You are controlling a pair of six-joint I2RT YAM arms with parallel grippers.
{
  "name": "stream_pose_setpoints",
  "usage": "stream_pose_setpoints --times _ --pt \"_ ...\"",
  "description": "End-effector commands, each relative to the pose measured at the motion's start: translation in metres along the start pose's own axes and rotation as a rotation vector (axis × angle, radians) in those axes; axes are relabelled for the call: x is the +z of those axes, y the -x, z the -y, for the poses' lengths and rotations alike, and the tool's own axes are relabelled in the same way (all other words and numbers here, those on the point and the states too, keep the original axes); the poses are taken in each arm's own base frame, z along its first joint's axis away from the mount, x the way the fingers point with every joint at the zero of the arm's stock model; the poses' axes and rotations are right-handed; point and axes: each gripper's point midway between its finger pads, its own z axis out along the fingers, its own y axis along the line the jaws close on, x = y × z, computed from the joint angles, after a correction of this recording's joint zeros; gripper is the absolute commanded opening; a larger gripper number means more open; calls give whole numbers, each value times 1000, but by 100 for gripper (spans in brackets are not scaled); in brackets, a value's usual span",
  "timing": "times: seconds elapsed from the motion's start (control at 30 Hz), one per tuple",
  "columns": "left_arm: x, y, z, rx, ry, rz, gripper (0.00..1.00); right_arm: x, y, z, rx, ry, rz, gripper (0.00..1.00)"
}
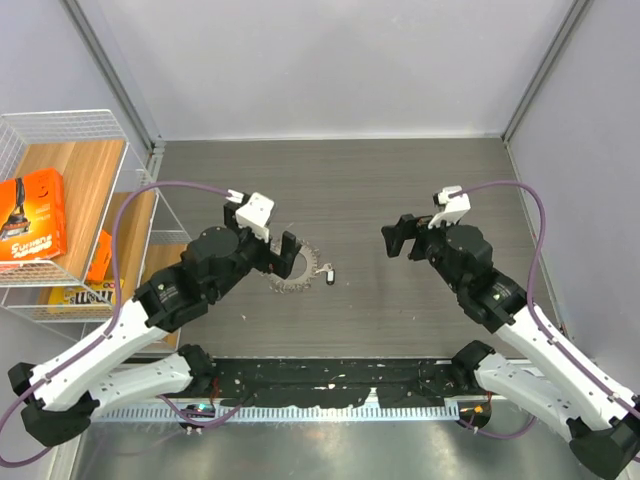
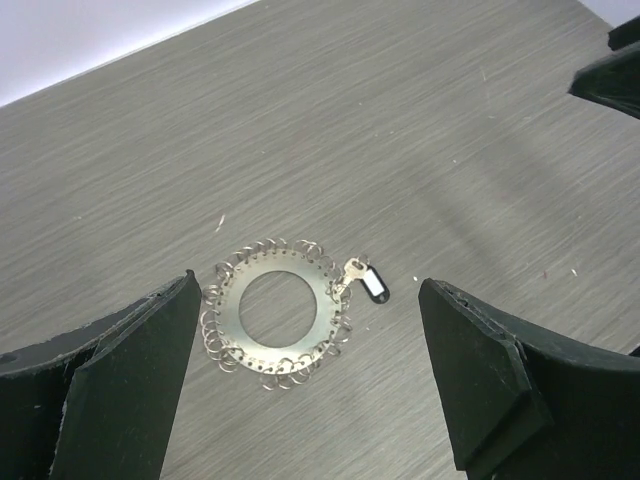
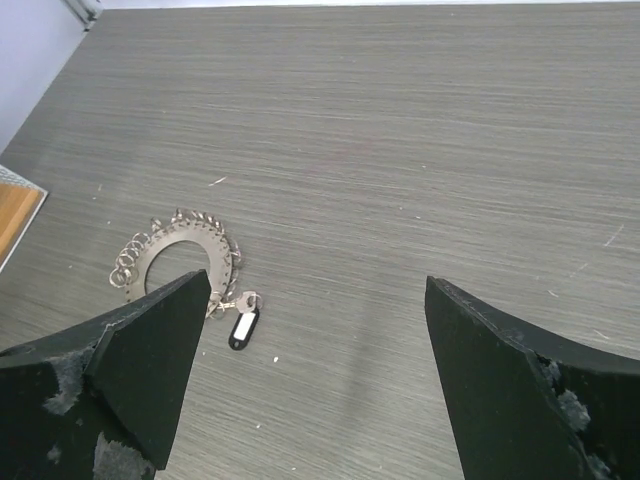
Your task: Put the keys on the keyring
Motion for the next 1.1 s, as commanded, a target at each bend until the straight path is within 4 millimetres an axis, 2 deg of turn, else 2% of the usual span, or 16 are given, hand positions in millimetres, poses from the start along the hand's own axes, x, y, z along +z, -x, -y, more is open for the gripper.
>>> stream_pose_setpoints --times 0.0,0.03,0.13,0.17,0.33,0.53,0.57,0.6,0.8,0.9,1.07 --pt "2 -3 8 -40 -33 -4 99 3 21 1 51 -56 23 95" --pt "4 -8 9 -37 -33 -22 99 6 13 12 53 -119 -10 95" --pt "12 -24 11 -44 -22 -76 99 14 0 19 44 -160 -70 95" --pt "13 -28 11 -48 -17 -90 99 17 -9 11 15 -107 -113 95" --pt "22 -68 5 -89 53 -198 99 21 -34 -3 -20 -12 -204 95" --pt "27 -107 -3 -197 173 -304 96 17 -59 -17 -66 12 -277 97" --pt "26 -113 -7 -200 207 -323 96 15 -61 -26 -76 33 -280 97" --pt "27 -118 -11 -210 242 -334 96 14 -64 -25 -88 22 -289 97" --pt "42 -139 -28 -244 340 -397 95 9 -81 -59 -97 124 -329 97" --pt "50 -149 -36 -230 376 -429 92 6 -86 -62 -108 138 -337 97" --pt "66 -161 -34 -206 334 -469 80 1 -92 -71 -99 174 -348 97"
